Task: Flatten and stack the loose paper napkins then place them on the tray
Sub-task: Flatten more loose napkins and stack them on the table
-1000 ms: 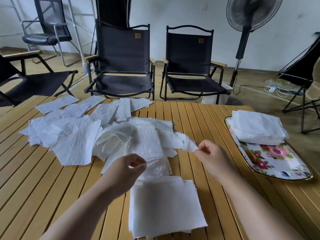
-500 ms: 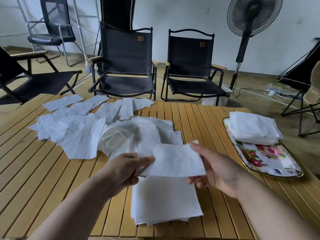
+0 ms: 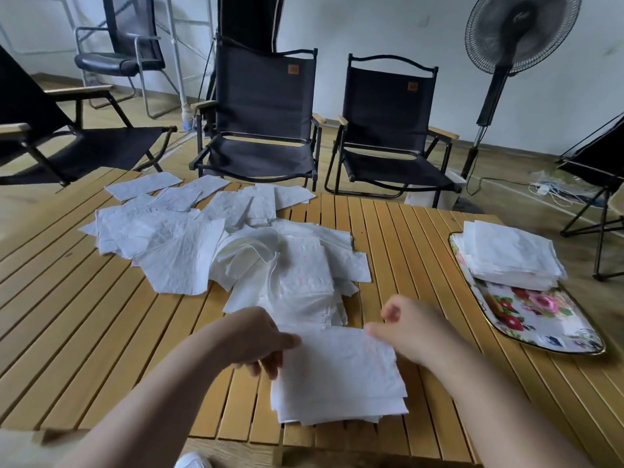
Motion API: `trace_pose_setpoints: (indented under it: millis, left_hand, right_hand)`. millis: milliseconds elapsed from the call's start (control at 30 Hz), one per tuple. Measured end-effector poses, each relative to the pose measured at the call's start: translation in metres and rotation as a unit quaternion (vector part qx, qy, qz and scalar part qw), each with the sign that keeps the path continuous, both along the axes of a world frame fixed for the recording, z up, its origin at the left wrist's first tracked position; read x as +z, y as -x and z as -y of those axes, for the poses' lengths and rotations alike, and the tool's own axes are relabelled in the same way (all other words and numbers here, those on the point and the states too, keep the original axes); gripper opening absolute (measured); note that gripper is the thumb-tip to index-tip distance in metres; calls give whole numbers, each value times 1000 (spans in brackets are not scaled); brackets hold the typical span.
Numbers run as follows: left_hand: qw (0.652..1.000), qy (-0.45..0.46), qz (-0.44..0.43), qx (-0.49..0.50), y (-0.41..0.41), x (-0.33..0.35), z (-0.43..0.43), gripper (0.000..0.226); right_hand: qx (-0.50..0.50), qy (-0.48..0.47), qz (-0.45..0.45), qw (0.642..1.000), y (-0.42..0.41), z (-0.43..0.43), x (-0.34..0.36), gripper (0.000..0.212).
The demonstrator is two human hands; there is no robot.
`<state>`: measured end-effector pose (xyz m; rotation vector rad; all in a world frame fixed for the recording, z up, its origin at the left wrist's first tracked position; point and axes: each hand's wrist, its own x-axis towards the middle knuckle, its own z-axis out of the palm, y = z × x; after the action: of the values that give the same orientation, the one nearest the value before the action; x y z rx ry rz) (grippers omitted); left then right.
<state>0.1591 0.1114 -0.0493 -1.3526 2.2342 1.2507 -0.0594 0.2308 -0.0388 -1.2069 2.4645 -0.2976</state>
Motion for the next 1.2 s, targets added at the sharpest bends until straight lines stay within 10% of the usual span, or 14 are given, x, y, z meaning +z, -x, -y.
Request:
trace_pose_setpoints:
  millis: [233, 467, 933, 1100, 1200]
  left_hand:
    - [984, 102, -73, 128, -4, -6, 27, 31]
    - [978, 119, -89, 144, -13, -12, 34, 29]
    - [977, 114, -95, 155, -11, -13, 36, 29]
    - [966, 114, -168, 158, -13, -8, 34, 12]
    - [948, 29, -254, 192, -8, 0, 30, 34]
  right_hand:
    - [49, 251, 17, 967, -25, 58, -18, 23]
    - [24, 180, 39, 983, -28, 91, -47, 49]
    - [30, 221, -13, 975, -25, 100, -54, 13]
    - [-20, 282, 234, 930, -28, 85, -18, 12]
    - [-85, 320, 498, 801, -28, 73, 1, 12]
